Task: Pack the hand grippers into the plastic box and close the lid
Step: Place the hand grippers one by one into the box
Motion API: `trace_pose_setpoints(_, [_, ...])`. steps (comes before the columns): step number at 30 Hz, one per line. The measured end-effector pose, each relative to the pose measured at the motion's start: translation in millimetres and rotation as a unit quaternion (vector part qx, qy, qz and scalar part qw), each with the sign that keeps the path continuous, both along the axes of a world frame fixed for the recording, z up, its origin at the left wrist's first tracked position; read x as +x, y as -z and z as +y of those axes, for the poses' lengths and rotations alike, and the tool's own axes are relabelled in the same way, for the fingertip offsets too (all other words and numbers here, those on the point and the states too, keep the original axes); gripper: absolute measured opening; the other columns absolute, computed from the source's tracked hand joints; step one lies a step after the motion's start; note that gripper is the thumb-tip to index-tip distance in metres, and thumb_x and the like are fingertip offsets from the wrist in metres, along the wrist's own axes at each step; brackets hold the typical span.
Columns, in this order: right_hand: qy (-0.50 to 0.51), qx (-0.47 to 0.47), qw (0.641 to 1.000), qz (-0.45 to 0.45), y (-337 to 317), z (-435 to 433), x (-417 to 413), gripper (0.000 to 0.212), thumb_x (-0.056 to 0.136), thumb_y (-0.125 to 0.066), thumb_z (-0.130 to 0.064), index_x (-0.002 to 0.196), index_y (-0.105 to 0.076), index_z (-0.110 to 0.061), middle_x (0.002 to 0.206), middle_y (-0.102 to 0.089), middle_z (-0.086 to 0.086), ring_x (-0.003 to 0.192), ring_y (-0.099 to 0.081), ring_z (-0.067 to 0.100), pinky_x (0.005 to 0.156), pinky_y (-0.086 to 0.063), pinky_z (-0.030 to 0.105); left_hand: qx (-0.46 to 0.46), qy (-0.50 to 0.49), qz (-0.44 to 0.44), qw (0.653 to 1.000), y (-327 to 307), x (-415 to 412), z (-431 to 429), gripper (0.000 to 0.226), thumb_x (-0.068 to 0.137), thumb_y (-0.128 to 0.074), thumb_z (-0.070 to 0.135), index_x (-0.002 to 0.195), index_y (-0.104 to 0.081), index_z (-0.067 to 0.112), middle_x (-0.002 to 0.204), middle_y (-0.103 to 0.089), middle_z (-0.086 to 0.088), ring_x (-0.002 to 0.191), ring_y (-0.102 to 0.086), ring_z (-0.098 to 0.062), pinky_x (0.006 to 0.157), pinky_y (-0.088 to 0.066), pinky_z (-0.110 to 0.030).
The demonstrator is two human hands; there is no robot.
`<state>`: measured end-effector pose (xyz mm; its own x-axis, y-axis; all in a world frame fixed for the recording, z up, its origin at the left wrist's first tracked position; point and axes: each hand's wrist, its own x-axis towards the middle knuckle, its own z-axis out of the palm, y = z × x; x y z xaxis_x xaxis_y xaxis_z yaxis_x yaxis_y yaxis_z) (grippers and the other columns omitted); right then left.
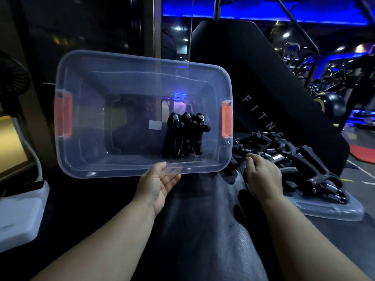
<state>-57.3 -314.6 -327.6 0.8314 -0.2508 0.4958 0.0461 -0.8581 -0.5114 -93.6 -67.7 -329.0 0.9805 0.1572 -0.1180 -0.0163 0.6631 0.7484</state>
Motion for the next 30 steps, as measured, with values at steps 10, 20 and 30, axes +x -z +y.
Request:
trace_pose_setpoints(10, [-0.17, 0.252, 0.953, 0.013, -11, 62, 9, 0.038, 0.098, -0.043, -0.039, 0.133, -0.05, -0.024, 0.117, -0.063, 0.0, 0.109, -0.06, 0.02, 0.098, -0.045, 0.038, -0.015, 0.0, -0.014, 1.0, 0, 1, 2, 0.005, 0.095, -0.05, 0.01, 0.096, -0.052, 0.005, 0.09, -0.07, -0.024, 0.075, -0.073, -0.023, 0.071, -0.059, -0.031])
trace_pose_setpoints(20, [-0.22, 0.348, 0.911, 0.037, -2, 69, 32, 0.019, 0.087, -0.042, -0.048, 0.098, -0.053, -0.038, 0.111, -0.066, 0.01, 0.096, -0.067, 0.029, 0.079, -0.057, 0.05, -0.016, -0.003, -0.021, 1.0, 3, 5, 8, 0.027, 0.094, -0.05, 0.011, 0.114, -0.053, -0.008, 0.085, -0.073, -0.021, 0.077, -0.073, -0.022, 0.067, -0.059, -0.026])
trace_pose_setpoints(30, [-0.262, 0.378, 0.887, 0.044, -9, 87, 43, 0.017, 0.105, -0.031, -0.02, 0.104, -0.048, -0.019, 0.098, -0.066, 0.002, 0.076, -0.068, 0.015, 0.055, -0.052, 0.023, -0.018, -0.027, -0.012, 0.999, 2, 7, 14, 0.021, 0.095, -0.048, 0.012, 0.088, -0.062, -0.001, 0.081, -0.074, -0.015, 0.073, -0.071, -0.018, 0.068, -0.056, -0.025])
